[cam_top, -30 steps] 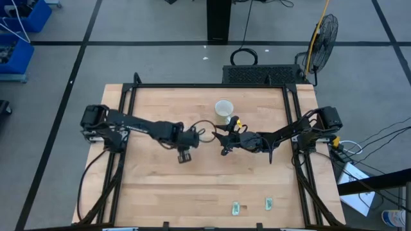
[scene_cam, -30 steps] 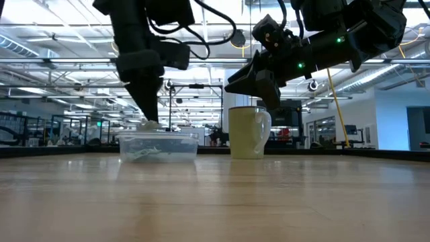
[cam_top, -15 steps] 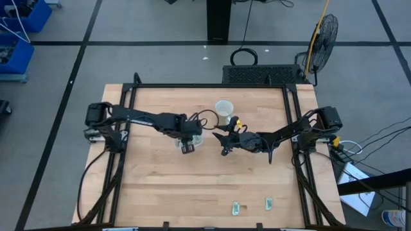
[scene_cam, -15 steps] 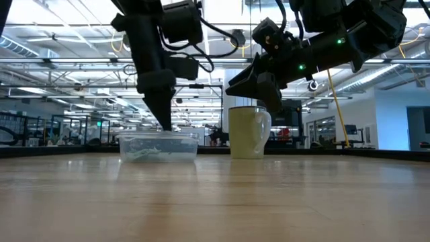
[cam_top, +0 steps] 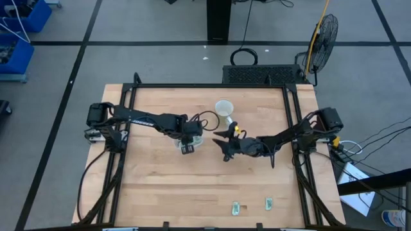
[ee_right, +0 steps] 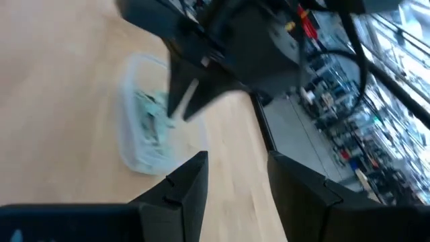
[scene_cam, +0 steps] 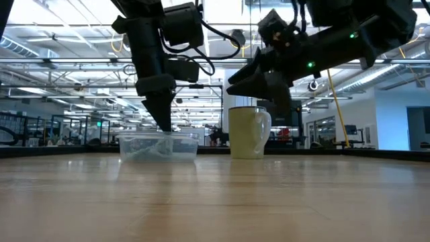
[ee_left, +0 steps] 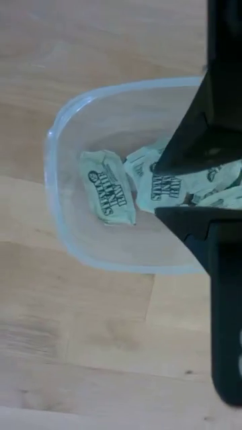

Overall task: Pick and place Stevia / Truvia into bins
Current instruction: Put the white stevia packet into the bin

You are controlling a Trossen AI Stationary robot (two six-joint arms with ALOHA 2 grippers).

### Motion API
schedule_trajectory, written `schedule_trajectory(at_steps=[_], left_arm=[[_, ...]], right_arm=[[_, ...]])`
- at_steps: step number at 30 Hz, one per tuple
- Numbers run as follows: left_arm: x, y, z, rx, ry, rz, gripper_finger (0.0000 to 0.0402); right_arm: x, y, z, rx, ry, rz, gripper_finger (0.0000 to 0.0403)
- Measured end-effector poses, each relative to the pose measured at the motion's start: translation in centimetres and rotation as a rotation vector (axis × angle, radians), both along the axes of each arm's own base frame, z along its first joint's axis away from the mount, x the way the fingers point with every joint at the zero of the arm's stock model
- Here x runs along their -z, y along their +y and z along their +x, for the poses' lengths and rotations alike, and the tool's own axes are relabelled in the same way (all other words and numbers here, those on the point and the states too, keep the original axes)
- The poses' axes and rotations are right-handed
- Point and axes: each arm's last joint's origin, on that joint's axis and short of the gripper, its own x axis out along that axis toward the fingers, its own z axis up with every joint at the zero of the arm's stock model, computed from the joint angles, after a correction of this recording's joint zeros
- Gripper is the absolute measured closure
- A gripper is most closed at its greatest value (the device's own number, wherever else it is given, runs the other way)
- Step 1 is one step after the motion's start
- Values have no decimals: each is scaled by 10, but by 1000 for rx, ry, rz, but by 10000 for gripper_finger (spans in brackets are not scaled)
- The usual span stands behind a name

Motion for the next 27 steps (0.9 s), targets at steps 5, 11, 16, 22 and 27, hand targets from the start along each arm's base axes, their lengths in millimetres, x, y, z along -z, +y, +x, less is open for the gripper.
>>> schedule_trajectory(at_steps=[5,11,16,22,27], left_arm=[[-2,-2,5,5,-56,7,277],[-9,-14,18,60,-200,22,273],[-21,-24,27,108,-335,48,273],[-28,-36,34,140,-439,51,273],[-28,-43,34,157,-451,46,273]], right_arm=[[-5,22,-7,-45,8,-7,257],[-32,49,-43,25,137,73,257],[-69,56,-89,-116,278,524,257],[-85,52,-124,-263,504,1038,257],[-62,56,-132,-147,643,1102,257]])
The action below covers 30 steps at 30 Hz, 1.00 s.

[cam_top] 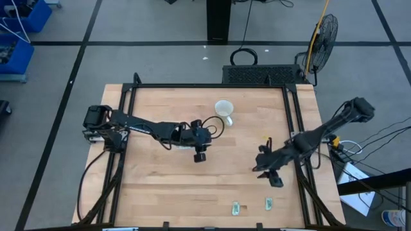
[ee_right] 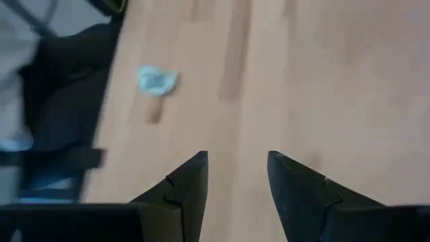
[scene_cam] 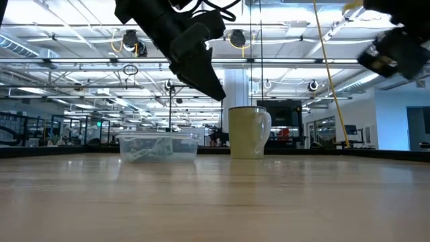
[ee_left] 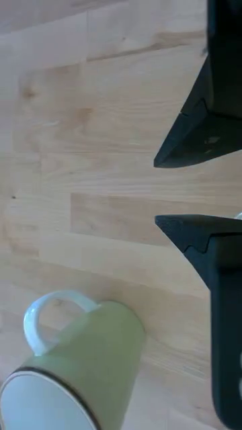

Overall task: Pick and place Stevia / Truvia into bins
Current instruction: Put the white stevia packet into the bin

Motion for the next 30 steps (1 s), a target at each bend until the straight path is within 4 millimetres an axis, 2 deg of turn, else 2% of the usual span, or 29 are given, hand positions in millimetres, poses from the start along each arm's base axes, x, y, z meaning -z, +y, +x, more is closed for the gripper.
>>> schedule_trajectory(at_steps=[5,11,16,19,23,30], left_arm=[[0,-2,0,7,-4,3,273],[-1,-1,1,23,-15,20,273],[-5,1,5,72,-62,77,273],[-8,4,8,93,-97,108,273],[-11,10,10,94,-124,132,273],[-12,22,11,63,-137,135,273]], right_arm=[[28,20,-6,56,267,139,258],[55,51,-17,243,546,224,276],[70,79,-15,303,519,283,294],[79,89,-14,321,529,292,302],[88,92,-17,349,568,268,305],[83,92,-18,395,587,309,303]])
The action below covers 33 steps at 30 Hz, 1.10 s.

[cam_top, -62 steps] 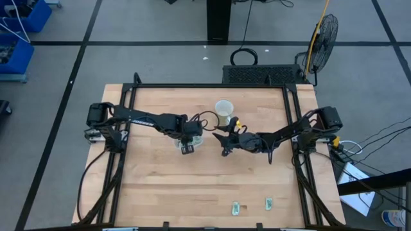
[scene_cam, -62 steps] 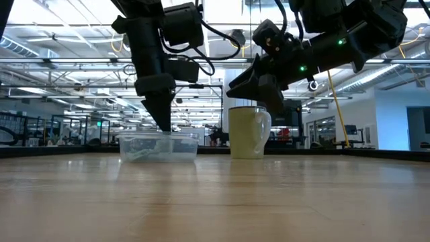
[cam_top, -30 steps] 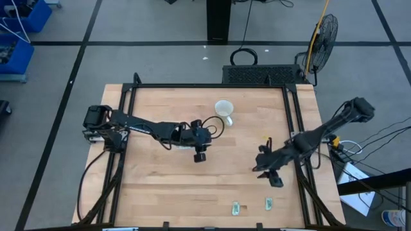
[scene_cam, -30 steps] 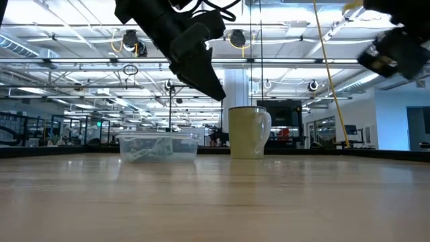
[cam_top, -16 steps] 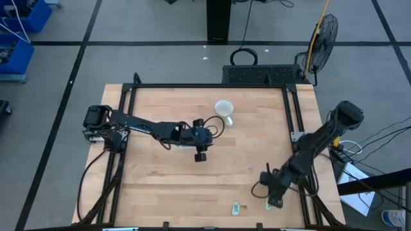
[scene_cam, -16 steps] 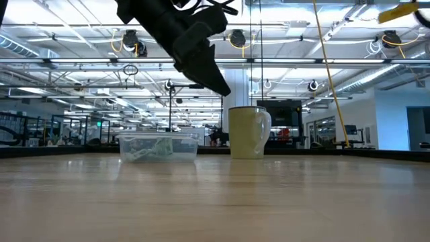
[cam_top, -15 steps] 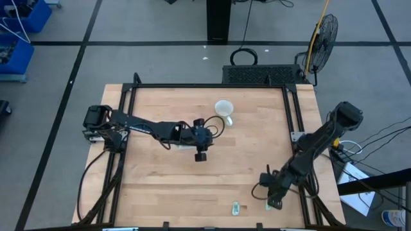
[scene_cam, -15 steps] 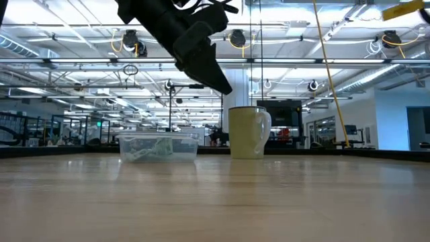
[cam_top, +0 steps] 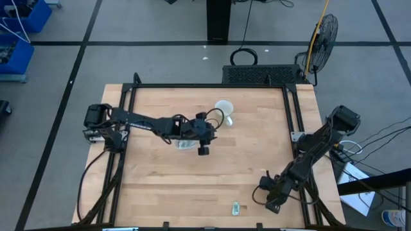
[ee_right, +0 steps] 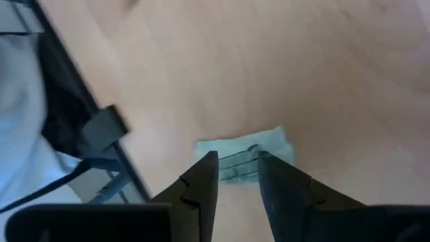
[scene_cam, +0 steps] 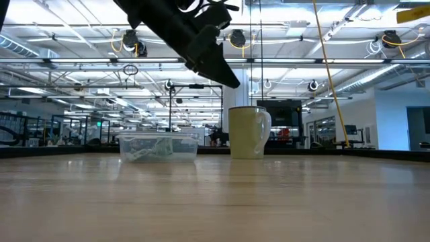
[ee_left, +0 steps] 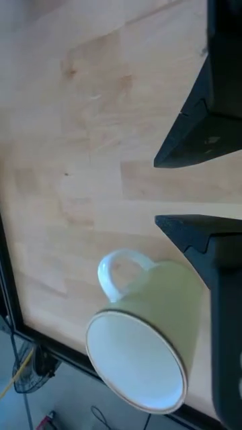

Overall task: Pick and place Stevia / Truvia into bins
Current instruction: Put the white stevia packet into the bin

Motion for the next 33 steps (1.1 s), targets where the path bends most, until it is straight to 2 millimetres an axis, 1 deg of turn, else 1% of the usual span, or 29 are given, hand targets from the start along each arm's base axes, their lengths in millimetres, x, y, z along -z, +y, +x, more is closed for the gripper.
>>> schedule_trajectory(at_steps=[5,8,12,15,23,28,33], left_arm=[[-2,6,2,-16,-31,-1,273],[-5,8,3,-21,-63,-2,273],[-6,8,4,-20,-81,-2,273],[-6,7,4,-19,-81,-3,273],[-6,8,4,-19,-78,-2,273],[-6,8,4,-19,-74,-2,273],[-6,8,4,-20,-75,-4,273]], right_arm=[[-15,-3,-2,9,-36,48,303],[-19,-6,-4,21,-58,22,303],[-11,-11,-9,4,-5,-81,303],[-6,-12,-10,-1,20,-115,303],[5,-8,-7,-22,21,-125,303],[4,-6,-7,-3,33,-103,303],[3,2,-10,9,17,-62,303]])
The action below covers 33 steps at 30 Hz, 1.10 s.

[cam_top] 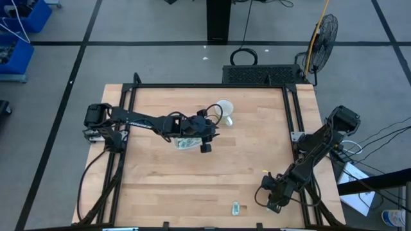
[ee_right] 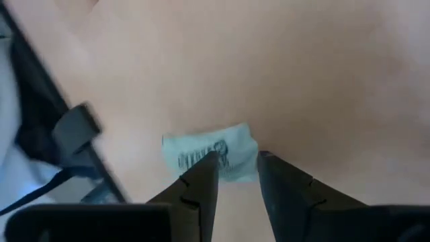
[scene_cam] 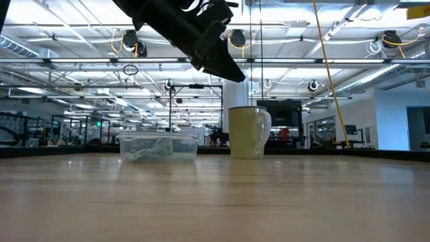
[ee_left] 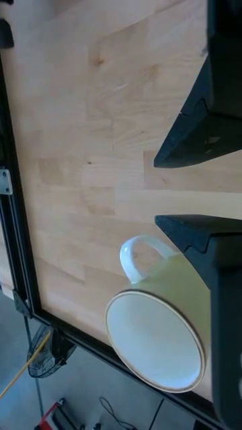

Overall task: Pick and place Stevia / Truvia into bins
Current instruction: Put the white stevia packet into the bin

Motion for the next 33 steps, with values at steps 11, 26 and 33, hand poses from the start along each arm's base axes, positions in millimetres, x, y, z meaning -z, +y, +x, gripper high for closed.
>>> schedule_trajectory(at_steps=[11,26,33], left_arm=[[0,0,0,0,1,0,273],[2,-3,-2,4,29,-7,273],[2,-12,-2,28,28,-6,273]], right_arm=[[13,6,-6,-55,7,-74,318],[11,6,5,-207,-136,-57,401],[10,-15,30,-293,-254,-145,402]])
